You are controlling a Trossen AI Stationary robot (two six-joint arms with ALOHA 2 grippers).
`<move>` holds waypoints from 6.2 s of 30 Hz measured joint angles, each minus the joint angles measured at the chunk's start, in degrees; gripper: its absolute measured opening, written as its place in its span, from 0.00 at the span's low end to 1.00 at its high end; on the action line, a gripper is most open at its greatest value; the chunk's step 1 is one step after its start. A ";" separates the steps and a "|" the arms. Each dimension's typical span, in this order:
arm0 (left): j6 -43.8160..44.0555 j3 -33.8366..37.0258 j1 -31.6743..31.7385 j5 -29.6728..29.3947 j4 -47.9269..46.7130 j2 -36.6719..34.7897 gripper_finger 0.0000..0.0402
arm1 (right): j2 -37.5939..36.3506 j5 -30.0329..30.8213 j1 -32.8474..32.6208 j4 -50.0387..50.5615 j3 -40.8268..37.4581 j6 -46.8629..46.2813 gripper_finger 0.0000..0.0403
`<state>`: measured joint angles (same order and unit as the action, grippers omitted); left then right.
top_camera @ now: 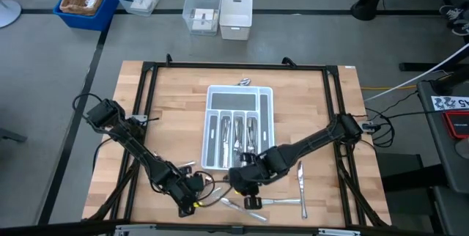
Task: Sort silverware
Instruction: Put the silver fork into the white cutlery tray
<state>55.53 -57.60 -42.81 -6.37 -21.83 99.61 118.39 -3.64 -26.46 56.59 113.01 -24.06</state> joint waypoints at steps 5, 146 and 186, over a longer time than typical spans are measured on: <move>-0.23 -0.02 0.00 -0.39 0.90 0.00 0.18 | 0.00 -0.04 -2.78 2.33 0.00 -0.71 0.24; -36.50 0.16 3.92 -0.15 10.22 3.46 0.02 | -19.19 22.07 -14.77 33.39 -1.36 -35.38 0.24; 45.10 0.02 29.76 -21.76 19.24 4.49 0.05 | -27.89 41.96 -14.77 33.38 -13.32 -33.94 0.24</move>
<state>100.62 -57.58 -13.05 -28.13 -2.60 104.10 90.50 38.32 -41.23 89.97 99.69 -58.00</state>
